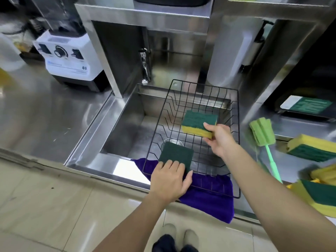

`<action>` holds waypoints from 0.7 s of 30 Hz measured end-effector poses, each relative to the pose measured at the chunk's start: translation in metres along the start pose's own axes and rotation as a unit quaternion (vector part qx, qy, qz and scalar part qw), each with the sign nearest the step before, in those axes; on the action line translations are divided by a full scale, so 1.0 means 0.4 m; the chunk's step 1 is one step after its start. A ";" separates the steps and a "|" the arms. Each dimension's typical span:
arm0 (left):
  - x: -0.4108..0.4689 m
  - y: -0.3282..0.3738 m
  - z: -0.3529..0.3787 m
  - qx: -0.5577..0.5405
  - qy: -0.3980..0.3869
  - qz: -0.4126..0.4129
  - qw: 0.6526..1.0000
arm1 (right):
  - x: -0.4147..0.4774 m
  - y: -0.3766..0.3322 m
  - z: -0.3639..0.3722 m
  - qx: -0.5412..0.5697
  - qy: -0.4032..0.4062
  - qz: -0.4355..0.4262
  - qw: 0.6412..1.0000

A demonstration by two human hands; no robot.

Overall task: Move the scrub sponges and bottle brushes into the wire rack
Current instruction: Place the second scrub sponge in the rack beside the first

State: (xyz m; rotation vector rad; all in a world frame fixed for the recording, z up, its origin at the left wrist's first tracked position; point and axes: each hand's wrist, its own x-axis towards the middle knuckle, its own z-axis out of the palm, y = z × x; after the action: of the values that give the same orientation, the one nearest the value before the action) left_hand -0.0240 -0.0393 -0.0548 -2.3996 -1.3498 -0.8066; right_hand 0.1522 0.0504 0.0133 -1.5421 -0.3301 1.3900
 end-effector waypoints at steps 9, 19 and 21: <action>-0.002 -0.002 0.002 -0.007 -0.019 -0.007 1.000 | 0.020 0.070 0.044 -0.101 0.022 0.004 0.995; -0.001 -0.002 0.001 -0.019 -0.036 -0.012 0.999 | 0.005 0.093 0.039 -0.237 -0.048 -0.011 0.970; -0.001 -0.001 -0.001 -0.016 -0.033 -0.010 0.999 | 0.006 0.093 0.033 -0.251 -0.071 -0.003 0.965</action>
State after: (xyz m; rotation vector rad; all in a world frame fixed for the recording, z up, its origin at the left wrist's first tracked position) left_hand -0.0246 -0.0394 -0.0547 -2.4621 -1.3982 -0.7660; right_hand 0.1268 0.0410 -0.0157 -1.8427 -0.8246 1.4862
